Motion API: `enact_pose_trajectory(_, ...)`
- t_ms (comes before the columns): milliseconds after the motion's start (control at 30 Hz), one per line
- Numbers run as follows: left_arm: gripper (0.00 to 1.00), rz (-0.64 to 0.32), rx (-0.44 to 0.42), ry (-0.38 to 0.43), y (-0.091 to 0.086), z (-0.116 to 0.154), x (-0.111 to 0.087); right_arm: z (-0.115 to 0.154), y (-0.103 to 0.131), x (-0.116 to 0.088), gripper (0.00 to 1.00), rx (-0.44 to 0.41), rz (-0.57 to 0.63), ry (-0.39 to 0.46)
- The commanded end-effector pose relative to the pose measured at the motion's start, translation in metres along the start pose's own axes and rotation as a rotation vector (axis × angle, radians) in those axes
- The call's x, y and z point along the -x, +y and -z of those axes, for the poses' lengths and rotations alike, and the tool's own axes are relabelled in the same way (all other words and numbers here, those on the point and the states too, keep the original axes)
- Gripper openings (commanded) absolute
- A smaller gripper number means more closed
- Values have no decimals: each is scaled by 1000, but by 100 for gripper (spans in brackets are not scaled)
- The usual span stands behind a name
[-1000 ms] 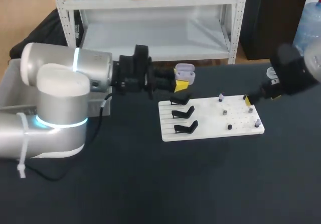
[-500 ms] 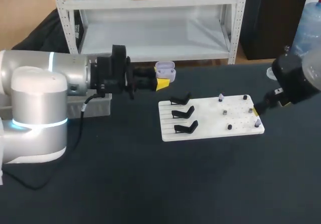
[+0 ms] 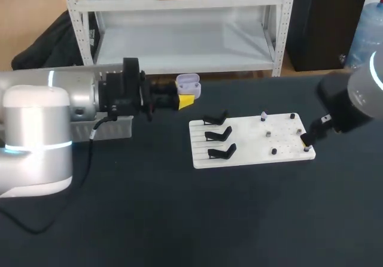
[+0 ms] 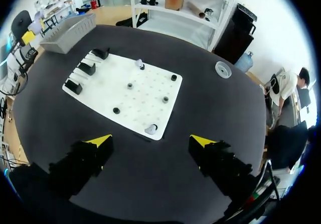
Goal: Pick up each earbud case from the left stands, insert the matching earbuds, close the lid, and place the case in the box.
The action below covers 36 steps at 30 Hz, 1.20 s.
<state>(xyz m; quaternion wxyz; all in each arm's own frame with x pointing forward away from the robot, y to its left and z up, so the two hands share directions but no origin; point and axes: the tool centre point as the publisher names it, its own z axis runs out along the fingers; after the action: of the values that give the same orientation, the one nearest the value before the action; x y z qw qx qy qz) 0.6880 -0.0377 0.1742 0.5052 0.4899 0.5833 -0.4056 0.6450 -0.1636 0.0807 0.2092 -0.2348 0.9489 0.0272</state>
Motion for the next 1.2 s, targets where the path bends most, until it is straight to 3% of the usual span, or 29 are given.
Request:
enact_pose_trajectory(33, 0, -2, 14, -4, -4, 1, 0, -6, -3, -4, 100, -224, -17, 11)
enact_pose_trajectory(300, 0, -2, 14, -4, -4, 1, 0, -17, -10, -8, 100, -368, -54, 102)
enact_pose_trajectory(567, 0, -2, 14, -4, -4, 1, 0, -23, 14, -2, 100, -381, -57, 121)
enact_pose_trajectory(633, 0, -2, 14, -4, -4, 1, 0, -25, 17, -1, 74, -399, -29, 126)
enact_pose_trajectory(767, 0, -2, 14, -4, -4, 1, 0, -29, 16, 1, 78, -444, -8, 141)
enact_pose_trajectory(967, 0, -2, 14, -4, -4, 1, 0, -31, 12, 0, 68, -453, -26, 159)
enact_pose_trajectory(1067, 0, -2, 14, -4, -4, 1, 0, -34, 16, -3, 69, -449, -23, 172)
enact_pose_trajectory(1167, 0, -2, 14, -4, -4, 1, 0, -38, 19, -6, 48, -438, -29, 187)
enact_pose_trajectory(1200, 0, -2, 14, -4, -4, 1, 0, -39, 19, -8, 48, -437, -29, 190)
